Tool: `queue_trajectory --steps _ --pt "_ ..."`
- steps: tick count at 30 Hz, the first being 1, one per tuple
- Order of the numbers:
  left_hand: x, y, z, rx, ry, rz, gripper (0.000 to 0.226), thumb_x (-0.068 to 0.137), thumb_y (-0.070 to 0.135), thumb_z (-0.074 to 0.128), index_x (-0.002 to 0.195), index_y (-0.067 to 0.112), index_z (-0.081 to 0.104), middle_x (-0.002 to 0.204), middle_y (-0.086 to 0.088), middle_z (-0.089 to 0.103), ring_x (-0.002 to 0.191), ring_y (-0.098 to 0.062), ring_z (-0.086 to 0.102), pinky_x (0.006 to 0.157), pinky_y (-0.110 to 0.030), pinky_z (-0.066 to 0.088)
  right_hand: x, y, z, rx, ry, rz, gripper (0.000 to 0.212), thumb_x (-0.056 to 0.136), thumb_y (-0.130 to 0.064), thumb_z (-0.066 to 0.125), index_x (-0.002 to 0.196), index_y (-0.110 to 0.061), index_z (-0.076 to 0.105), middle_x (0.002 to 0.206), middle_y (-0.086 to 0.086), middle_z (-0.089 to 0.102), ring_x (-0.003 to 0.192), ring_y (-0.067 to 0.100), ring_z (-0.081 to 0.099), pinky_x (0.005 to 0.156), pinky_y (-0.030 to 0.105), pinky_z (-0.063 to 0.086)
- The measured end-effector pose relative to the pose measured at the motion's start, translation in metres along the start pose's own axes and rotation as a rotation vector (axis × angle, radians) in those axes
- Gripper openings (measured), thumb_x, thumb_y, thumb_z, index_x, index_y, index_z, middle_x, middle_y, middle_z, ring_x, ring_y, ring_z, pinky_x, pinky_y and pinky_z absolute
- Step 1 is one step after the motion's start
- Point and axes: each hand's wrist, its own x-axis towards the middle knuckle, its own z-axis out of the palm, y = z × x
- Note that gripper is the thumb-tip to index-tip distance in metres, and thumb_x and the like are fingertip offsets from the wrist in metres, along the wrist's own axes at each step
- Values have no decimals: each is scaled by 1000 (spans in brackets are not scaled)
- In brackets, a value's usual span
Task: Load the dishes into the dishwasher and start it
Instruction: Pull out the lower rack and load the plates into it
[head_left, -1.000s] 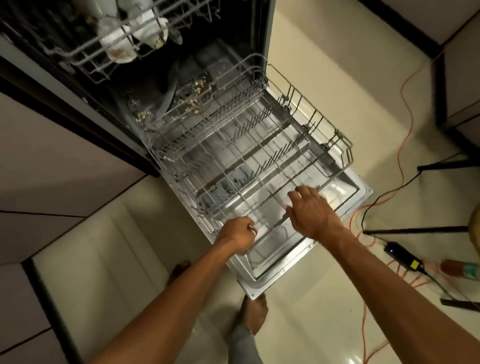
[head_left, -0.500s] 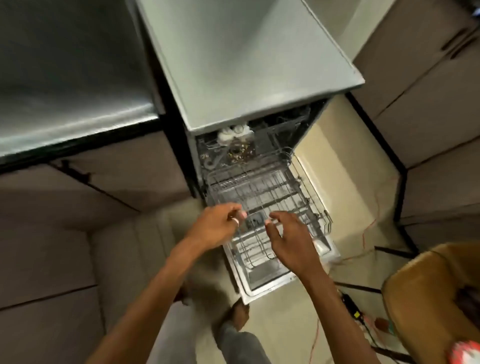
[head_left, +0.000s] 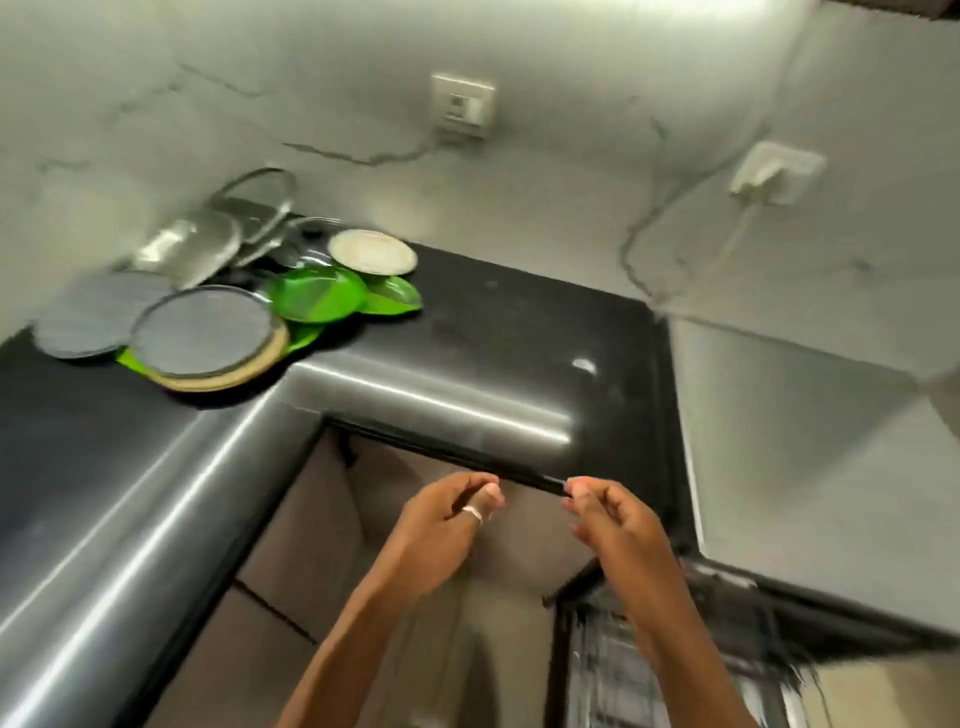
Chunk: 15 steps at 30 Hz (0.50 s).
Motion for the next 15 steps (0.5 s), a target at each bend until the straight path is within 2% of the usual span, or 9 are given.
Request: queue_trajectory --steps 2,5,9,15 --pt "10 2 -37 -37 92 -24 31 83 63 59 105 45 70 98 15 76 97 -4 70 91 -36 55 26 -25 30 -9 -71 -42 12 98 -32 64 97 -26 75 94 4 74 94 19 71 96 54 54" --pt "26 2 -82 -81 170 -67 14 98 43 60 108 38 68 100 16 76 100 -1 69 95 -35 54 58 -53 69 -22 -192 -98 16 98 -36 61 98 -26 74 97 -6 75 96 8 71 97 45 55" --pt "50 -4 -122 -124 306 -98 16 99 39 59 110 34 69 100 13 76 99 -6 70 94 -35 54 99 -84 112 -53 -359 -142 18 99 -41 58 103 -31 72 99 -13 74 96 4 70 94 33 55" --pt "100 -9 -152 -108 428 -173 15 100 39 56 107 35 69 99 14 76 97 -4 69 97 -36 54 171 -102 164 -6 -452 -173 15 99 -33 61 106 -25 72 100 -6 75 97 7 70 91 35 57"
